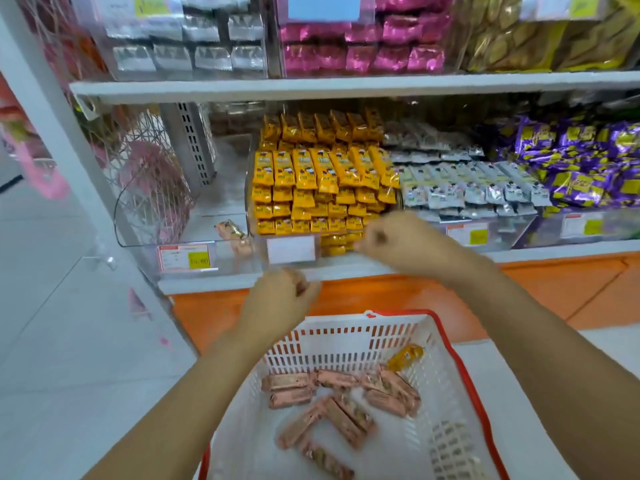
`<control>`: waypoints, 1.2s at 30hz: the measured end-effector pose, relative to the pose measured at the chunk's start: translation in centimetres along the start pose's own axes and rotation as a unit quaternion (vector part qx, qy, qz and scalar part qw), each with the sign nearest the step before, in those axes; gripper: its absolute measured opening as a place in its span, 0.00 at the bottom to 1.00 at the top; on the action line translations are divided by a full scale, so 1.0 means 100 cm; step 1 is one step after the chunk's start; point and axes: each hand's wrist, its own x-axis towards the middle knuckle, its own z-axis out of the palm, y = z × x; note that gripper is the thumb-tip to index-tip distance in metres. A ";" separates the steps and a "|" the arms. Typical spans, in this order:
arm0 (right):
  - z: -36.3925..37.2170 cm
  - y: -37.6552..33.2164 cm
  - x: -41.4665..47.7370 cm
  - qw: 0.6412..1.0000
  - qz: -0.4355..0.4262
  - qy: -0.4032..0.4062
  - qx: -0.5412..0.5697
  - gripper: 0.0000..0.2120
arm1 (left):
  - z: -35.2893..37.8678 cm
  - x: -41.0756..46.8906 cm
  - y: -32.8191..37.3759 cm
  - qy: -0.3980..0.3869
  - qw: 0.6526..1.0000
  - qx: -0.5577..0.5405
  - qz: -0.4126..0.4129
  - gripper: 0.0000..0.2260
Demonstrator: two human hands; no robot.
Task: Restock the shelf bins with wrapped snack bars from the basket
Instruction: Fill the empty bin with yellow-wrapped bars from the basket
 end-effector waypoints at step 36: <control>0.244 0.184 -0.026 0.894 0.094 -0.240 -0.365 0.22 | 0.332 -0.110 -0.049 -0.582 0.801 0.061 -0.123 0.11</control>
